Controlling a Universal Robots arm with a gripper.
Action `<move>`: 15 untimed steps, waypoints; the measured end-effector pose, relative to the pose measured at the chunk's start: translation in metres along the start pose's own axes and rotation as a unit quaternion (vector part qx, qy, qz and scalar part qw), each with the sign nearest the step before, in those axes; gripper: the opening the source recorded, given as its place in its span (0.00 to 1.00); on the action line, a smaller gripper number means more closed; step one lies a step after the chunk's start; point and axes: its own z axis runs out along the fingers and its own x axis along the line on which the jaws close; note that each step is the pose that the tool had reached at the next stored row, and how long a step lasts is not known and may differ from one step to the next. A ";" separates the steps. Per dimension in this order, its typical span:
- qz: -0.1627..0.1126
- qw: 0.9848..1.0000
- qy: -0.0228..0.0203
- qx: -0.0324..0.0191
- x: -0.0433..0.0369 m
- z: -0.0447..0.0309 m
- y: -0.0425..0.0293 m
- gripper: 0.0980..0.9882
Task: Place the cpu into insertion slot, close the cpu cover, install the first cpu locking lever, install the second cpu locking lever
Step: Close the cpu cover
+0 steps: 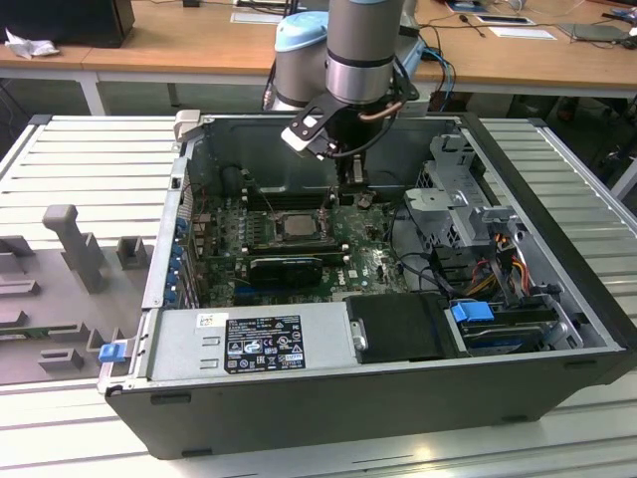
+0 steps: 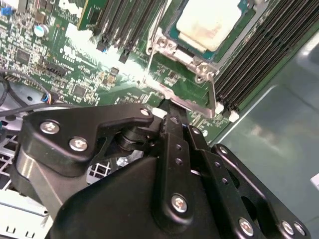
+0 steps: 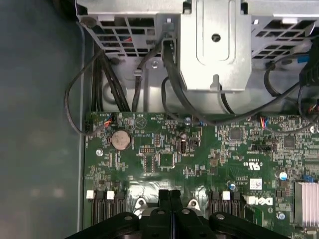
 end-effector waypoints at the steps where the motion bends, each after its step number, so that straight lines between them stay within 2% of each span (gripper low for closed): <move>1: 0.000 1.000 0.000 0.000 0.0000 -0.0001 -0.0020 0.01; 2: 0.000 1.000 0.000 0.000 0.0000 -0.0001 -0.0029 0.01; 8: 0.000 1.000 0.000 0.000 0.0002 -0.0009 -0.0220 0.01; 15: -0.003 1.000 0.000 0.000 0.0000 0.0133 -0.0335 0.01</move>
